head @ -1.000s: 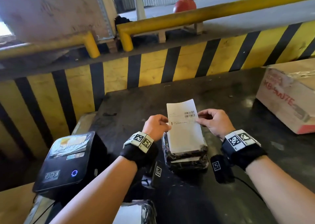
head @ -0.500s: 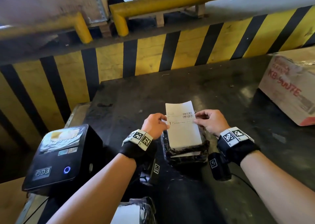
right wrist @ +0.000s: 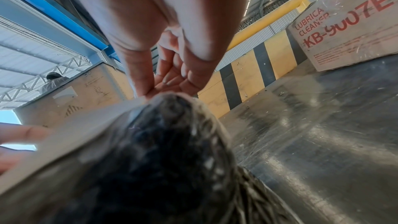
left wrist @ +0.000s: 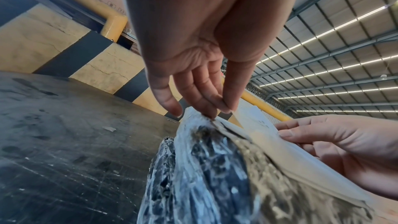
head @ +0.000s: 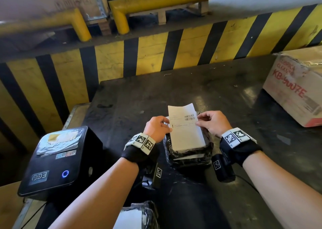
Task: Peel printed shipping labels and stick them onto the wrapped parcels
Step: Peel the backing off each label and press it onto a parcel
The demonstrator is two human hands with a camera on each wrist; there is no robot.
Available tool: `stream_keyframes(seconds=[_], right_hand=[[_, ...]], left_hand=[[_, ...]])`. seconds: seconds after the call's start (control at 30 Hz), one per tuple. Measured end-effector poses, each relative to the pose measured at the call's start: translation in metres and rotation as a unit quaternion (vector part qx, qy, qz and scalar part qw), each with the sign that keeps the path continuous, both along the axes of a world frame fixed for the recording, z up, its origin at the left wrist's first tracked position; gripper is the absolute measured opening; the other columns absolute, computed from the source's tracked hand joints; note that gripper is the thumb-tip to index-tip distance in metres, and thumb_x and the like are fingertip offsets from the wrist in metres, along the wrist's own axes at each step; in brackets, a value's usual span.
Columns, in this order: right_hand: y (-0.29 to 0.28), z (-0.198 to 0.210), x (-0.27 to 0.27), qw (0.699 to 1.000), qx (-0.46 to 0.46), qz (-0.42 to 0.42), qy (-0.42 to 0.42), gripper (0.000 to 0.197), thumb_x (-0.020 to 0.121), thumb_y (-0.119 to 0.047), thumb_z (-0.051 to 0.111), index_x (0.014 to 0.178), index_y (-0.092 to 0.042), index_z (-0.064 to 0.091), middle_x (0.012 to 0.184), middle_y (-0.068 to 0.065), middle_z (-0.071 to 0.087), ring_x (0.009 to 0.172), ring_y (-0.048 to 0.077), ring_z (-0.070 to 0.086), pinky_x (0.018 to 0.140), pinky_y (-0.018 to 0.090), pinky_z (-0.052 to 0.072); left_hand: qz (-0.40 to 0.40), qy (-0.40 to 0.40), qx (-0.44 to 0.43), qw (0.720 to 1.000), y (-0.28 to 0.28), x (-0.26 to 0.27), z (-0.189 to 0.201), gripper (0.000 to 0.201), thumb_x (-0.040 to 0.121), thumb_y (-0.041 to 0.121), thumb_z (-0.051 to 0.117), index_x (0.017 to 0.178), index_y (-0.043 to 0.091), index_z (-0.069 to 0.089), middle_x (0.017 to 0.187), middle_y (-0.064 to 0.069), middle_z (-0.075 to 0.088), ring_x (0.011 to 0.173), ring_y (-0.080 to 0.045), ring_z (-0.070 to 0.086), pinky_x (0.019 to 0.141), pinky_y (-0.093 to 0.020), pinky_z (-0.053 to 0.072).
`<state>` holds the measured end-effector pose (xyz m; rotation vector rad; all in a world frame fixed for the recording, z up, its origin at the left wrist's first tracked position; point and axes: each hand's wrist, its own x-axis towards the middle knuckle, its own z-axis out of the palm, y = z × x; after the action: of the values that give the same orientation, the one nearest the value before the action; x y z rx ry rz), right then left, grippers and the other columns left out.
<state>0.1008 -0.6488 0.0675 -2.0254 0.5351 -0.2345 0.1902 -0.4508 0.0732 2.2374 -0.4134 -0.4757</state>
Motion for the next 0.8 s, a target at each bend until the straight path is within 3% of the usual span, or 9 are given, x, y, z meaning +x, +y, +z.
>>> stream_keyframes(seconds=[0.2,0.37,0.43,0.53,0.63,0.7,0.8], right_hand=[[0.005,0.002,0.0,0.999,-0.038,-0.008,0.003,0.023,0.077,-0.012,0.075,0.1,-0.01,0.069,0.101,0.005,0.07,0.092,0.018,0.065,0.086,0.029,0.052],[0.012,0.002,-0.001,0.995,-0.092,-0.022,0.011,0.022,0.079,-0.013,0.073,0.1,-0.009,0.07,0.097,0.005,0.071,0.089,0.016,0.063,0.082,0.024,0.049],[0.014,0.003,-0.001,0.992,-0.122,-0.032,0.019,0.028,0.079,-0.015,0.073,0.105,-0.007,0.068,0.099,0.006,0.07,0.089,0.017,0.061,0.081,0.023,0.047],[0.01,0.003,-0.002,0.985,-0.158,-0.042,0.057,0.045,0.078,-0.026,0.074,0.117,-0.006,0.061,0.112,0.008,0.064,0.102,0.022,0.058,0.084,0.026,0.042],[0.007,0.004,-0.001,0.974,-0.208,-0.014,0.086,0.045,0.081,-0.03,0.069,0.12,-0.01,0.059,0.117,0.007,0.058,0.106,0.023,0.056,0.088,0.03,0.044],[0.009,0.012,0.005,0.967,-0.245,0.019,0.067,0.035,0.086,-0.024,0.061,0.117,-0.009,0.06,0.115,0.008,0.058,0.107,0.024,0.056,0.09,0.032,0.046],[0.02,0.031,0.024,0.943,-0.304,0.119,0.06,0.038,0.09,-0.015,0.05,0.127,-0.008,0.055,0.131,0.01,0.056,0.122,0.026,0.05,0.103,0.032,0.038]], left_hand=[[0.008,-0.025,0.029,0.999,-0.002,-0.005,0.004,0.022,0.084,0.012,0.067,0.105,0.013,0.063,0.098,-0.007,0.072,0.094,-0.02,0.066,0.079,-0.028,0.05],[0.016,-0.052,0.073,0.996,-0.007,-0.009,0.005,0.026,0.082,0.014,0.069,0.106,0.013,0.061,0.102,-0.009,0.07,0.096,-0.021,0.065,0.08,-0.029,0.051],[0.025,-0.059,0.082,0.995,-0.006,-0.01,0.005,0.031,0.08,0.018,0.072,0.108,0.014,0.06,0.103,-0.008,0.069,0.093,-0.02,0.064,0.075,-0.027,0.048],[0.032,-0.09,0.1,0.99,-0.001,-0.012,0.008,0.037,0.078,0.025,0.075,0.108,0.016,0.056,0.104,-0.004,0.064,0.085,-0.017,0.057,0.07,-0.027,0.044],[-0.031,-0.145,0.131,0.98,0.007,-0.018,0.015,0.049,0.081,0.028,0.071,0.125,0.02,0.05,0.124,-0.003,0.056,0.104,-0.019,0.056,0.086,-0.031,0.048],[-0.126,-0.184,0.158,0.962,0.012,-0.028,0.019,0.059,0.087,0.032,0.065,0.14,0.021,0.041,0.145,-0.001,0.044,0.128,-0.019,0.046,0.105,-0.033,0.039],[-0.267,-0.213,0.232,0.911,0.018,-0.044,0.018,0.063,0.094,0.042,0.051,0.149,0.023,0.026,0.158,-0.002,0.021,0.144,-0.02,0.024,0.117,-0.037,0.025]])
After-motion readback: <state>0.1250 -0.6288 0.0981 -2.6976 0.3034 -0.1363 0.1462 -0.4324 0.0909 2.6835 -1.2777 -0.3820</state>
